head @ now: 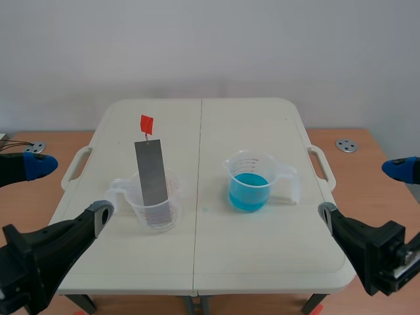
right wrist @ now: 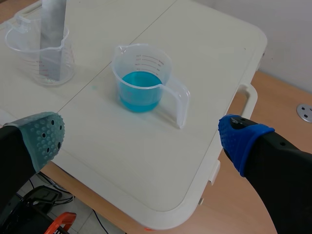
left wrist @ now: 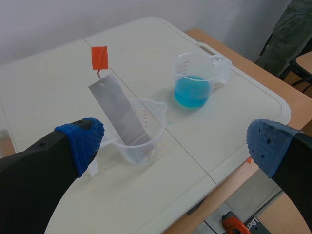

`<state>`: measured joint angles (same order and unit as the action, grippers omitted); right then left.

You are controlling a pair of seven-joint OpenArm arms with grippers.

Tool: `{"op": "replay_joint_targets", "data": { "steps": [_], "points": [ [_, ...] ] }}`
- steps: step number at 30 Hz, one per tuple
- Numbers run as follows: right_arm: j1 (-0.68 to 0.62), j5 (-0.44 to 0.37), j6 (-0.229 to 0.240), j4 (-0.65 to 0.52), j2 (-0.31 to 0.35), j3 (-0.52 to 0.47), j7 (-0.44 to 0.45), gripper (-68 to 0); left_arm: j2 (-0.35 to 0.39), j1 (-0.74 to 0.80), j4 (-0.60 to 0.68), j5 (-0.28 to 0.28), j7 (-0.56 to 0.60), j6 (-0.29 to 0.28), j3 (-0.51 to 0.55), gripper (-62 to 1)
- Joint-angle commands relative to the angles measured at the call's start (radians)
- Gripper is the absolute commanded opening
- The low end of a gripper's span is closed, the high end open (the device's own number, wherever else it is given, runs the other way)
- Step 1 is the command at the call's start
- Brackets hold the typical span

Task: Hold the metal plate by the orange handle, dip it into the blue solution, take it out and point at it, then put the plate back in the beaker on the left.
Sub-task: 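Lift the metal plate out of the left beaker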

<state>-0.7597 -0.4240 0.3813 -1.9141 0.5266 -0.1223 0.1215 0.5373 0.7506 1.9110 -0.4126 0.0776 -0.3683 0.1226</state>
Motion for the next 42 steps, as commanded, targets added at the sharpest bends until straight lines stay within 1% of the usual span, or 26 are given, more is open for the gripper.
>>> {"op": "replay_joint_targets", "data": {
  "steps": [1,10,11,12,13,14,16,17,18,19,27,31,32,38,42],
  "points": [
    [0.009,-0.006,0.0,-0.014,0.008,-0.001,0.019,-1.2,-0.003,0.002,0.014,-0.01,0.007,-0.001,0.002,1.4],
    [0.009,-0.006,0.0,-0.014,0.008,-0.001,0.019,-1.2,-0.003,0.002,0.014,-0.01,0.007,-0.001,0.002,1.4],
    [0.009,-0.006,0.0,-0.014,0.008,-0.001,0.019,-1.2,-0.003,0.002,0.014,-0.01,0.007,-0.001,0.002,0.7],
    [0.009,-0.006,0.0,-0.014,0.008,-0.001,0.019,-1.2,-0.003,0.002,0.014,-0.01,0.005,-0.001,0.002,-2.6],
    [0.009,-0.006,0.0,-0.014,0.008,-0.001,0.019,-1.2,-0.003,0.002,0.014,-0.01,-0.004,-0.001,0.002,-9.3],
    [0.009,-0.007,0.0,-0.014,0.008,-0.001,0.019,-1.2,-0.003,0.0,0.014,-0.01,-0.016,-0.001,0.002,-20.6],
    [0.009,-0.007,0.001,-0.014,0.008,-0.001,0.023,-1.2,-0.003,0.0,0.014,-0.01,-0.032,-0.001,0.002,-50.5],
    [0.009,-0.007,0.001,-0.014,0.008,-0.001,0.023,-1.2,-0.003,0.0,0.014,-0.011,-0.032,-0.001,0.002,-61.3],
    [0.009,-0.007,0.001,-0.014,0.008,-0.001,0.023,-1.2,-0.003,0.0,0.014,-0.011,-0.032,-0.001,0.002,-58.7],
    [0.009,-0.007,0.001,-0.014,0.008,-0.001,0.023,-1.2,-0.003,0.0,0.014,-0.011,-0.03,-0.001,0.002,-59.5],
    [0.019,-0.006,0.013,-0.014,0.008,-0.001,0.024,-1.2,-0.002,0.0,0.014,-0.011,-0.023,-0.001,0.002,-59.4],
    [0.057,-0.006,0.06,-0.014,0.008,-0.001,0.022,-1.2,-0.002,0.002,0.014,-0.01,-0.027,-0.001,0.003,-59.4],
    [0.068,-0.006,0.064,-0.014,0.008,-0.001,0.022,-1.2,-0.002,0.009,0.014,-0.01,-0.029,-0.001,0.006,-59.4],
    [0.154,-0.006,0.066,-0.013,0.008,0.01,0.003,-1.2,-0.002,0.108,0.016,-0.01,-0.021,-0.002,0.081,-59.4],
    [0.242,-0.005,0.068,-0.013,0.008,0.076,-0.074,-1.2,-0.002,0.198,0.016,-0.01,-0.018,-0.002,0.154,-59.4]
  ]
}}
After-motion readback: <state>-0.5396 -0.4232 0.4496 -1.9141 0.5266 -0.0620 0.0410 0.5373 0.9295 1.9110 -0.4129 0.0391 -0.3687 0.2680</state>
